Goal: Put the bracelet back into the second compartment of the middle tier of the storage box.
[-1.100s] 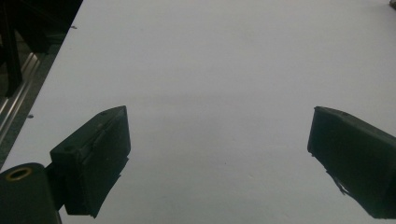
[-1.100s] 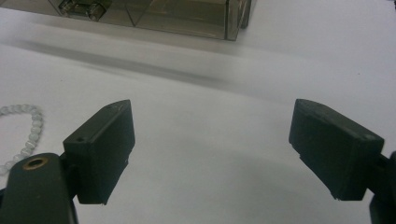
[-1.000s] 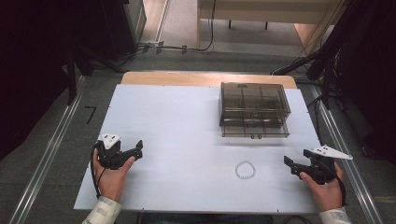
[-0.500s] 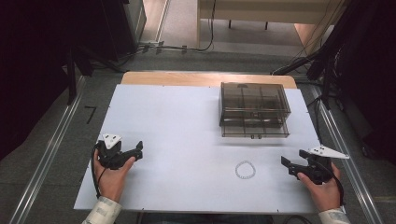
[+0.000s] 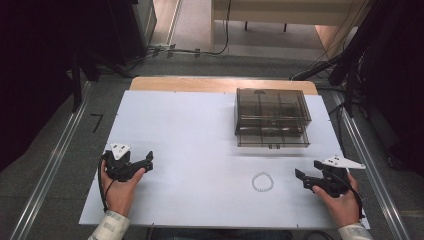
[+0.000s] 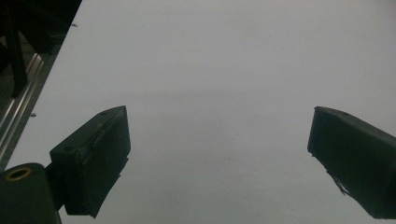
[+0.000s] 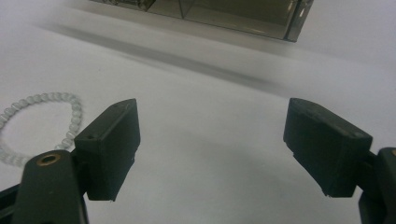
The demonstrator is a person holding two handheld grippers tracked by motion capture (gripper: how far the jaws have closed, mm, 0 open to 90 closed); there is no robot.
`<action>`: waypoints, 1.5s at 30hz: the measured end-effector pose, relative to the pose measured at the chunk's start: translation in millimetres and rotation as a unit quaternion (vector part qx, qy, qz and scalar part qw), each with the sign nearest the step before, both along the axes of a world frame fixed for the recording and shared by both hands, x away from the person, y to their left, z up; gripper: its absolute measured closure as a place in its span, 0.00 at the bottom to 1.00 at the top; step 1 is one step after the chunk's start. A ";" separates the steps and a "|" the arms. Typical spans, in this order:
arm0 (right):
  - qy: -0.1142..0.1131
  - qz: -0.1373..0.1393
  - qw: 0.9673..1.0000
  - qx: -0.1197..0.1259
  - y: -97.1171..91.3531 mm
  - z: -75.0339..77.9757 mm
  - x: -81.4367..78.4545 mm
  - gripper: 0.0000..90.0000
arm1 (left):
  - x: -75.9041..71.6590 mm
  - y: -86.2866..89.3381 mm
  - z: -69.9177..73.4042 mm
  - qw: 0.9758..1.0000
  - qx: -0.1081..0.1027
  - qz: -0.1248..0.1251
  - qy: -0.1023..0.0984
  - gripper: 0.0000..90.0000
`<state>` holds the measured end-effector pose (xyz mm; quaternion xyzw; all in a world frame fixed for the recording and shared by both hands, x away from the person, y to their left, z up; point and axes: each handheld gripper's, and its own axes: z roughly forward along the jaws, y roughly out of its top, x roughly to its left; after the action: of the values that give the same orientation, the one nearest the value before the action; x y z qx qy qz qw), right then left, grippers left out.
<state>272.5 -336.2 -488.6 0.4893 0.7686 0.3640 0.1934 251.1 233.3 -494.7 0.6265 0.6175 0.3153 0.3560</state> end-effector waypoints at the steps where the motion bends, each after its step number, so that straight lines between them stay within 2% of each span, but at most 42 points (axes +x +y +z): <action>1: 0.000 0.002 1.000 -0.001 2.0 -0.4 0.5 0.20 | 0.0 0.1 -0.1 1.000 -0.001 0.000 0.000 0.07; 18: 0.014 0.046 0.999 -0.013 28.6 -4.6 5.8 0.25 | -0.1 0.5 -0.5 1.000 -0.001 0.001 0.001 0.07; 30: 0.020 0.057 0.998 -0.010 35.6 -6.0 7.5 0.29 | -0.3 1.0 -0.6 1.000 -0.002 0.004 0.000 0.07; 39: 0.033 0.081 0.996 -0.013 51.4 -8.2 9.6 0.35 | -0.4 2.0 -0.5 1.000 -0.003 0.004 -0.001 0.07; 45: 0.034 0.085 0.996 -0.015 54.9 -9.0 10.2 0.38 | -0.6 2.4 -0.5 1.000 -0.005 0.006 -0.002 0.07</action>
<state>282.7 -281.3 -497.6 0.4312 0.8189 0.3508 0.1427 250.5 235.7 -495.2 0.6209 0.6218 0.3156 0.3581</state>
